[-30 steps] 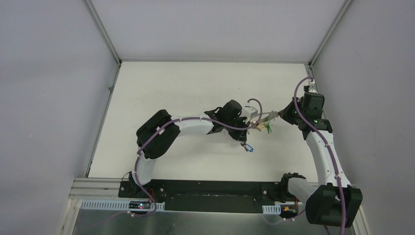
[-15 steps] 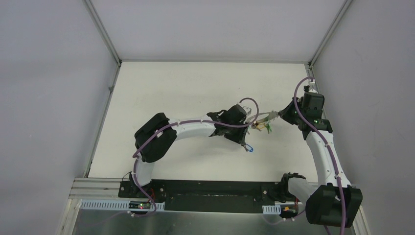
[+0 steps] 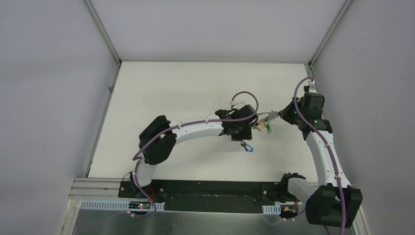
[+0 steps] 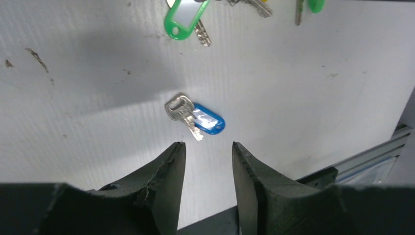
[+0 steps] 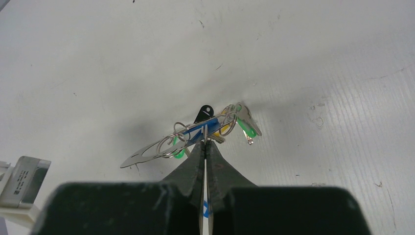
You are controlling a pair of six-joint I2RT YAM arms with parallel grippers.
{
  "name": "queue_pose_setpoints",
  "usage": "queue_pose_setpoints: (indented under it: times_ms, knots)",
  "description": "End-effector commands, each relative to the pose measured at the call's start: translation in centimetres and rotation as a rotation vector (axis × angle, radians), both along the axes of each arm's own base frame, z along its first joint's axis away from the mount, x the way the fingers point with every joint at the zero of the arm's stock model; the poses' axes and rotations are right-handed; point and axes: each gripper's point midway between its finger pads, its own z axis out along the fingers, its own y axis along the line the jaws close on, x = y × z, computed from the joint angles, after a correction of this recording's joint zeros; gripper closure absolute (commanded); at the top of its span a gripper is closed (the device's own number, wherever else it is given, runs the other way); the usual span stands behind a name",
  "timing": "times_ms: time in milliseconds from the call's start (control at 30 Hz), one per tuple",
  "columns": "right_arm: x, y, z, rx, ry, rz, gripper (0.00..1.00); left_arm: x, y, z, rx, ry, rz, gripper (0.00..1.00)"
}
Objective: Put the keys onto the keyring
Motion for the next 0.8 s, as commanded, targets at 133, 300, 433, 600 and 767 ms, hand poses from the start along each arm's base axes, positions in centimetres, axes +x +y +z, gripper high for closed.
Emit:
queue_pose_setpoints:
  times_ms: [133, 300, 433, 600, 767]
  knots:
    - [0.6, 0.2, 1.5, 0.001, -0.080, 0.005, 1.00, 0.2, 0.1, -0.7, 0.085, 0.044, 0.228, 0.59]
    - [0.6, 0.1, 1.4, 0.000, -0.081, 0.004, 1.00, 0.0, 0.5, -1.9, 0.108, 0.089, 0.318, 0.59]
    - [0.5, 0.1, 1.3, 0.000, -0.080, 0.002, 1.00, 0.3, 1.1, -2.2, 0.147, 0.088, 0.375, 0.59]
    - [0.5, 0.2, 1.3, 0.003, -0.084, 0.001, 1.00, 0.4, 0.4, -1.7, 0.124, 0.096, 0.383, 0.60]
    - [0.5, 0.2, 1.3, 0.004, -0.084, 0.000, 1.00, 0.1, -1.0, -1.6, 0.104, 0.116, 0.332, 0.61]
